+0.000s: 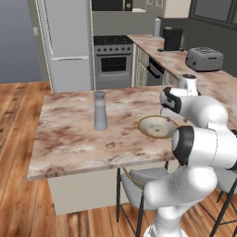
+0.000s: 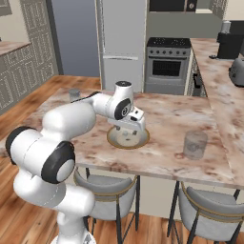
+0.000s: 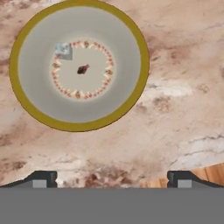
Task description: There are two ice cubes in the ice bowl. Place both ice cubes in the glass cup.
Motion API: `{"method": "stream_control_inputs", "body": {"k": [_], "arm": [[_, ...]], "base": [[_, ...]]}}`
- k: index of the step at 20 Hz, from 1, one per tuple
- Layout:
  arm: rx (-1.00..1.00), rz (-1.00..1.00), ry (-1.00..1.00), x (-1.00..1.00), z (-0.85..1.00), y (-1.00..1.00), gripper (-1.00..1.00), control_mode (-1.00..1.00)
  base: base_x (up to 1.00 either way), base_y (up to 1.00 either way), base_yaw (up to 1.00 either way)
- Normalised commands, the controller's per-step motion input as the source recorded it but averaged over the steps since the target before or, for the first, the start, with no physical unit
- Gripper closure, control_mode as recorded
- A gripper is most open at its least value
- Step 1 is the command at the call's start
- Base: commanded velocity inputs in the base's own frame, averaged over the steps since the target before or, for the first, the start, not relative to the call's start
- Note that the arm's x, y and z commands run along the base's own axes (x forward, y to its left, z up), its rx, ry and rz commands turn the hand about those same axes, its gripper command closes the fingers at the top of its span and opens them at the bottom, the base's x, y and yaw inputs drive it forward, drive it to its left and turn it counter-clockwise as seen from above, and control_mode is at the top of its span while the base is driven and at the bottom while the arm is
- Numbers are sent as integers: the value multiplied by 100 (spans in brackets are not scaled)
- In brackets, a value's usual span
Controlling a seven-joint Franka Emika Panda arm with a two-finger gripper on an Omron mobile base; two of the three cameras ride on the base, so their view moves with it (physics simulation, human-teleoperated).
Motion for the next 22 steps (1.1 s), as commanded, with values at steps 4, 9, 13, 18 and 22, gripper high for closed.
{"method": "stream_control_inputs", "body": {"k": [4, 9, 13, 18, 22], "arm": [[3, 0, 2, 25, 0, 9, -100, -100], [5, 0, 1, 19, 0, 61, -100, -100], [4, 0, 0, 0, 0, 48, -100, -100], [-4, 0, -1, 23, -9, 5, -100, -100], [-10, 0, -5, 41, -21, -13, -100, -100]], "base": [[0, 0, 0], [0, 0, 0], [0, 0, 0], [0, 0, 0], [0, 0, 0]]}}
